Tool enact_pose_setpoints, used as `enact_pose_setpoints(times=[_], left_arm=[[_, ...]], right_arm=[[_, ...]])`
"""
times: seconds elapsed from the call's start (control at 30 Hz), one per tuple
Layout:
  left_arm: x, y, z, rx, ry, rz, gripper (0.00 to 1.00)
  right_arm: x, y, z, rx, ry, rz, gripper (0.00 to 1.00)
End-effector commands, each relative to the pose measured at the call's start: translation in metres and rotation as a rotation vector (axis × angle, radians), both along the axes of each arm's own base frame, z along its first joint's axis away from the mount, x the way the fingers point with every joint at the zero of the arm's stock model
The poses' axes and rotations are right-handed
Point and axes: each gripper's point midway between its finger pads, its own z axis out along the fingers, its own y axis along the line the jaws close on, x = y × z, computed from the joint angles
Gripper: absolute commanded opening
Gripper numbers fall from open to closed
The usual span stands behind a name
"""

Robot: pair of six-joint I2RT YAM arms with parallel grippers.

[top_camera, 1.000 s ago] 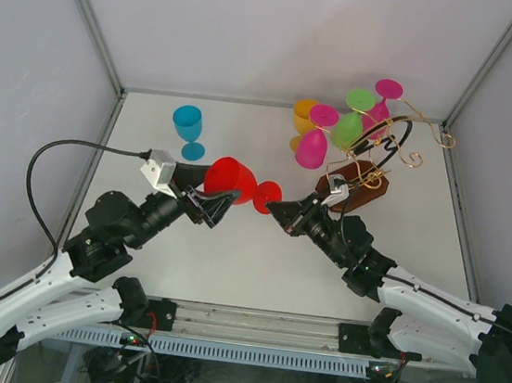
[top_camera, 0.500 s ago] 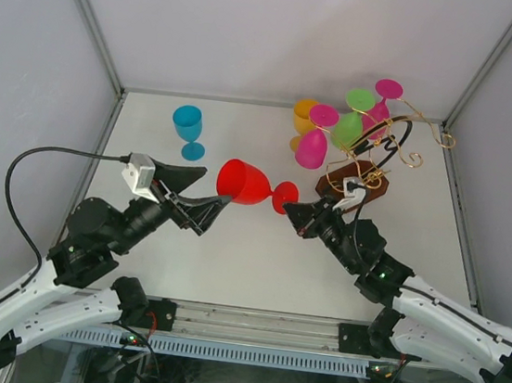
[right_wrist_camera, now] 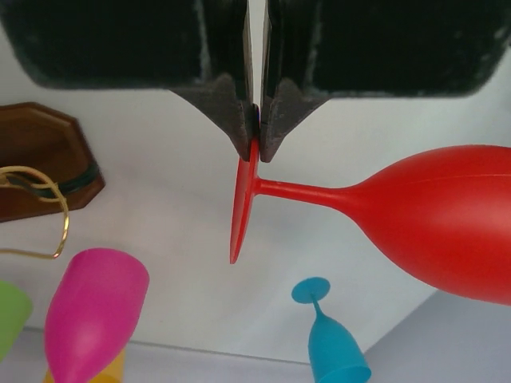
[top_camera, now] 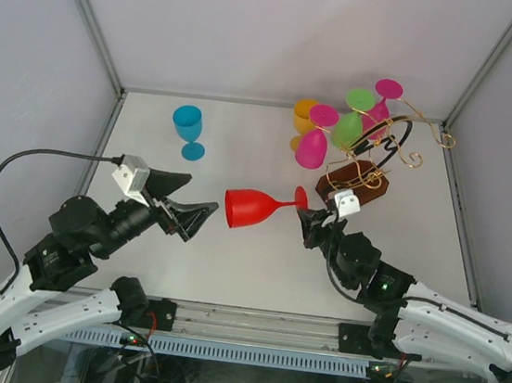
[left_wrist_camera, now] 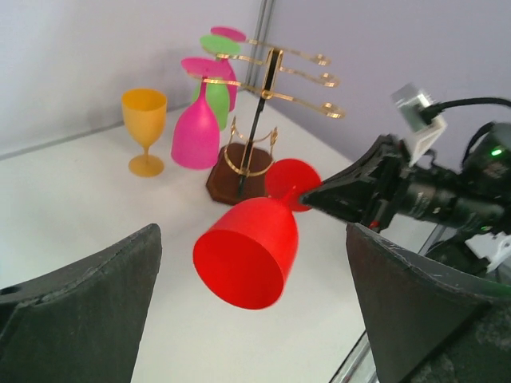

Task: Place the wine glass upside down on the wine glass rack
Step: Turn the wine glass upside down at the wine rack.

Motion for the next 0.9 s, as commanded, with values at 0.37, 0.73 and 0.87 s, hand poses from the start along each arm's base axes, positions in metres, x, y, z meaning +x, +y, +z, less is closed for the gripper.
enact_pose_setpoints(times=[0.37,0.73,0.87], left_arm=[[0.001,0.007,-0.027,0.251,-0.001,-0.001,1.00],[0.012,-0.015,-0.050,0.437,-0.124,-0.087,1.00],[0.014,-0.029,-0.069,0.513,-0.195,-0.154,0.98]], right_arm=[[-0.027,0.007,0.048,-0.391,-0.396,0.155,0.00],[-0.073,0.025,0.041,-0.672,-0.614,0.475,0.00],[-0.095,0.034,0.044,-0.651,-0.598,0.633,0.00]])
